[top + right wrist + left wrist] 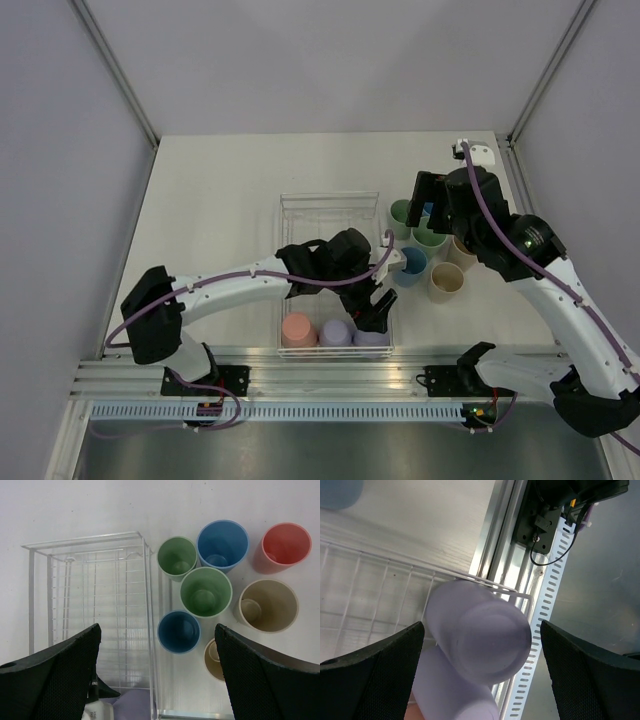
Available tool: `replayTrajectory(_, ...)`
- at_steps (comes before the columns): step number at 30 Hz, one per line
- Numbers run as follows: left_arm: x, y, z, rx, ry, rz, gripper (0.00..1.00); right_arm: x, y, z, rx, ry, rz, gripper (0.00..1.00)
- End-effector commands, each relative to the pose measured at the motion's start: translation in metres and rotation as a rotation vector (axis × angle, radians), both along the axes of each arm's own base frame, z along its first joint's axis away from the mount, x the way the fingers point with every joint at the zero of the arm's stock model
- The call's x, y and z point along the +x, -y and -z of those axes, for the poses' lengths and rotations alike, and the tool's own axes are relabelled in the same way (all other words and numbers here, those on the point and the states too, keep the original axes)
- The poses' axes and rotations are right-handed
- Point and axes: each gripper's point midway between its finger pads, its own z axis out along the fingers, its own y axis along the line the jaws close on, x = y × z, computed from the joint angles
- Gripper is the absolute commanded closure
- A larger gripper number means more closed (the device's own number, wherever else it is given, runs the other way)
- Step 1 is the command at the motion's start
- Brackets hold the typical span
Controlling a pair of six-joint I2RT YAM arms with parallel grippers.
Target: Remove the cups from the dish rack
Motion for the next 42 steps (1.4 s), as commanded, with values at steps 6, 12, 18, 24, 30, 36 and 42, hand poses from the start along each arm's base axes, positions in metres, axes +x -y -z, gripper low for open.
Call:
replayTrajectory(6, -0.02, 0.015, 0.008, 0.016, 0.012, 0.113, 0.07, -0.002, 0.011, 0.01, -0.027, -0.01, 0.048, 0.02)
replayTrajectory(12, -0.015, 0.011, 0.018, 0.063, 0.018, 0.08, 0.56, -0.002, 0.017, 0.013, -0.037, -0.01, 0.082, 0.02)
replayTrajectory(18, 0.02, 0.004, 0.007, 0.092, 0.16, -0.082, 0.98, -0.006, 0.034, 0.005, -0.027, 0.045, 0.161, 0.02)
replayTrajectory(24, 0.082, -0.02, -0.035, 0.075, 0.391, -0.418, 0.98, -0.013, 0.026, -0.002, 0.076, 0.114, 0.107, 0.02)
replayTrajectory(30, 0.118, -0.055, -0.073, 0.027, 0.495, -0.704, 0.98, -0.023, -0.003, -0.002, 0.211, 0.141, -0.036, 0.02)
replayTrajectory(36, 0.139, -0.095, -0.11, -0.186, 0.4, -0.969, 0.98, -0.036, -0.034, 0.006, 0.35, 0.134, -0.18, 0.02)
replayTrajectory(42, 0.138, -0.123, -0.13, -0.651, 0.056, -0.974, 0.98, -0.061, -0.086, 0.018, 0.55, 0.096, -0.447, 0.02)
